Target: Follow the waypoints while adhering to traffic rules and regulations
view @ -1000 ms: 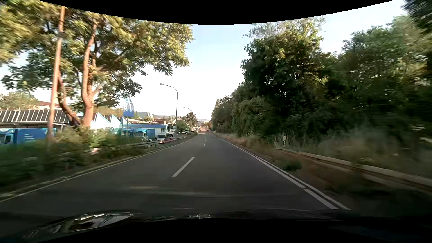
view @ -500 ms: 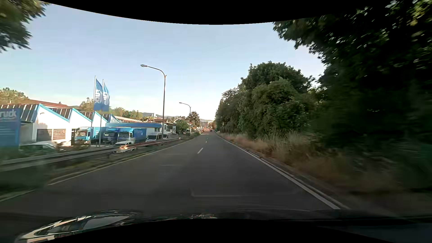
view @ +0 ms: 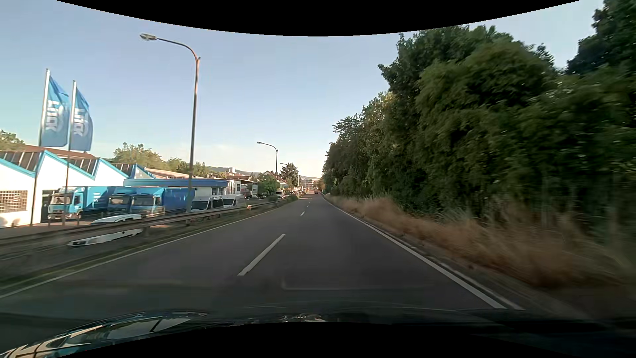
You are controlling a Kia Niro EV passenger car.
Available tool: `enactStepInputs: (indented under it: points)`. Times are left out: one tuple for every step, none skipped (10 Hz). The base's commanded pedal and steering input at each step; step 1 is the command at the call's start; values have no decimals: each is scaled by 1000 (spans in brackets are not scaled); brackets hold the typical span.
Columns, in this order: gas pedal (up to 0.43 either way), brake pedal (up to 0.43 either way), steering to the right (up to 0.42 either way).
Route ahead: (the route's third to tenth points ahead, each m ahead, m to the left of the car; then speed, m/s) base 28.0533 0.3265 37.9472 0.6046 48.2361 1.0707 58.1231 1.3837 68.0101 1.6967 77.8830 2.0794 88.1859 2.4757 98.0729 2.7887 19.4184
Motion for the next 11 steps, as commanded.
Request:
enactStepInputs:
  points:
    - [87, 0, -8]
    - [87, 0, -7]
    - [79, 0, -6]
    - [79, 0, -6]
    - [79, 0, -5]
    - [79, 0, -5]
    - [79, 0, -5]
    - [79, 0, -5]
    - [79, 0, -4]
    - [79, 0, -4]
    - [67, 0, -3]
